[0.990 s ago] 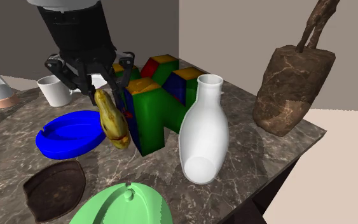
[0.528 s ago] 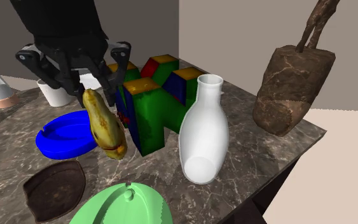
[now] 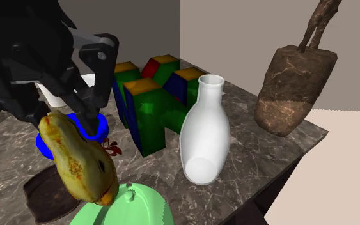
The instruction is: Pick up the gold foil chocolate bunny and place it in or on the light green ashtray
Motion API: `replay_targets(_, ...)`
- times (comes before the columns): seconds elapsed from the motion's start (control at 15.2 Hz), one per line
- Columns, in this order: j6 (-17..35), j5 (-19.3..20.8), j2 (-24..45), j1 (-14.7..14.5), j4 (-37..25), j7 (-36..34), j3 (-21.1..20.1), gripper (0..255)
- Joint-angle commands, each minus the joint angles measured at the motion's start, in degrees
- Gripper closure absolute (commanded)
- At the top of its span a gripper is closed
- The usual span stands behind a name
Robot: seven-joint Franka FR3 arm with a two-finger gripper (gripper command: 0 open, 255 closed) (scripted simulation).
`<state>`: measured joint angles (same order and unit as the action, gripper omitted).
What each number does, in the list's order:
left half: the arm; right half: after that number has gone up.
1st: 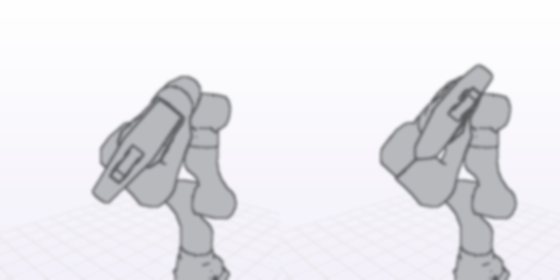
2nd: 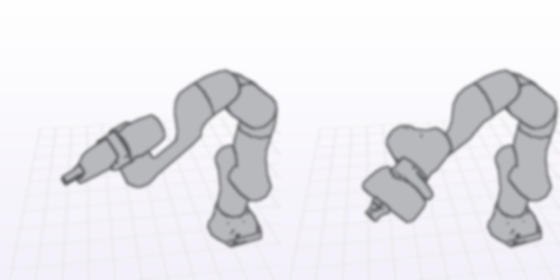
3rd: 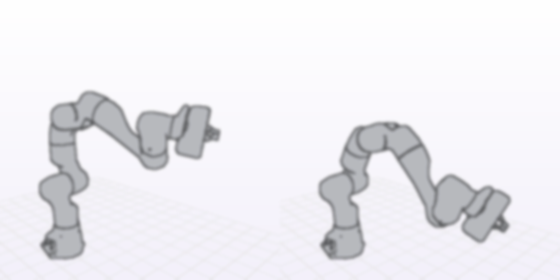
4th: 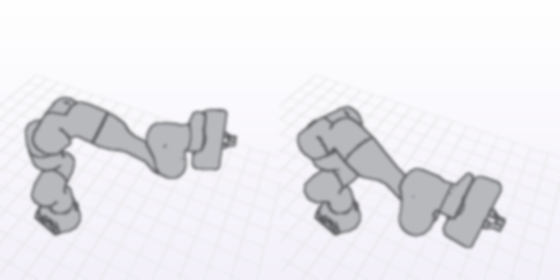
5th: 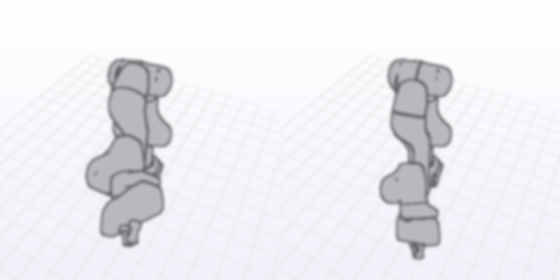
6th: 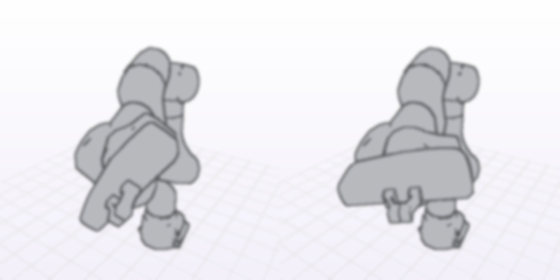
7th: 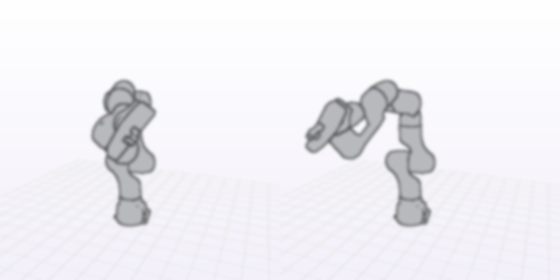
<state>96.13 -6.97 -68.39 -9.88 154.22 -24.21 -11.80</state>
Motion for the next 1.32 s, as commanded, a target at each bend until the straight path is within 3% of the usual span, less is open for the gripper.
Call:
replay_targets(0.0,-1.8,-0.6,-2.5,-0.7,0.8,-0.7,-0.5,255)
replay_targets(1.25,9.5,-4.1,-7.0,-3.7,16.8,-1.8,-4.1,255)
